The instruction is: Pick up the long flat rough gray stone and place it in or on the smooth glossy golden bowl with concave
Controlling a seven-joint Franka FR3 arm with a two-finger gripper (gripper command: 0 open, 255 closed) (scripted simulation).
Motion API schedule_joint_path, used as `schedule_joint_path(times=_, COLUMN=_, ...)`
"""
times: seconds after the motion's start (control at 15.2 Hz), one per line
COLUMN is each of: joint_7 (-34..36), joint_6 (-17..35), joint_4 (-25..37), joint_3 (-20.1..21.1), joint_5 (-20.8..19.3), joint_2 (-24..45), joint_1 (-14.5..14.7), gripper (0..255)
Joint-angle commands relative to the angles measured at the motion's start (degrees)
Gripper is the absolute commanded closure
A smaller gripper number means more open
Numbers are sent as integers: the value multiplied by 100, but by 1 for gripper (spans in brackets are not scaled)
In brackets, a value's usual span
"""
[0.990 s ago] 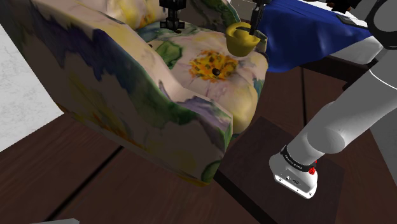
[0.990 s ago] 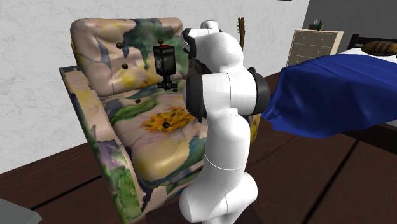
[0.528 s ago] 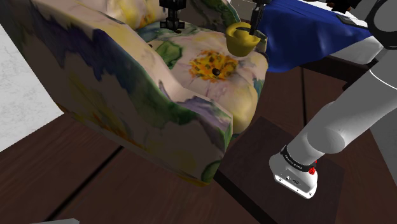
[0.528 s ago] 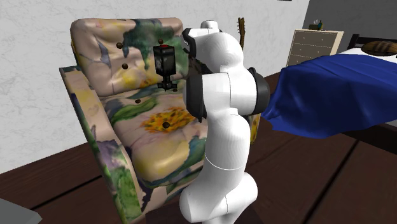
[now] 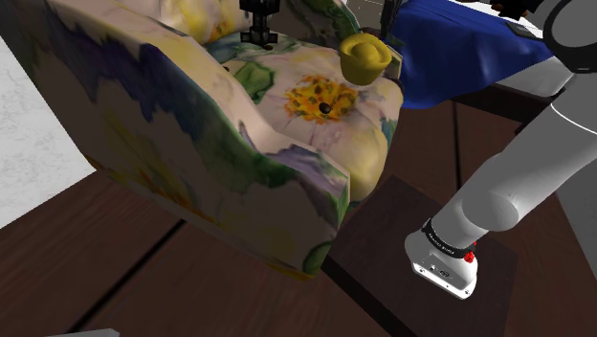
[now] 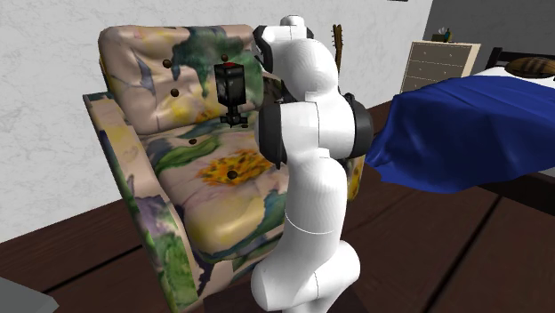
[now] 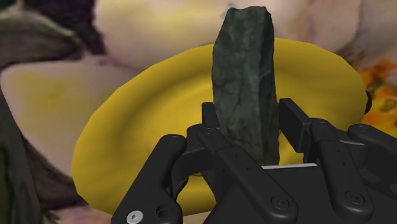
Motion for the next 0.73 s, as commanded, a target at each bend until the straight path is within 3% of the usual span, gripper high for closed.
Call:
schedule_joint_path(times=0.0, joint_7=-37, joint_6=-176, joint_4=253, joint_3=-18, joint_5=18, joint_2=82, joint_1=-15, gripper=255)
schedule_joint_path(times=0.53, joint_7=-126, joint_6=-915, joint_4=1359, joint_3=-67, joint_5=119, joint_2=464, joint_1=-68, gripper=255)
schedule_joint_path(times=0.66, joint_7=-156, joint_6=-1246, joint_4=2334, joint_3=-107, joint_5=327, joint_2=1136, joint_1=-143, gripper=255)
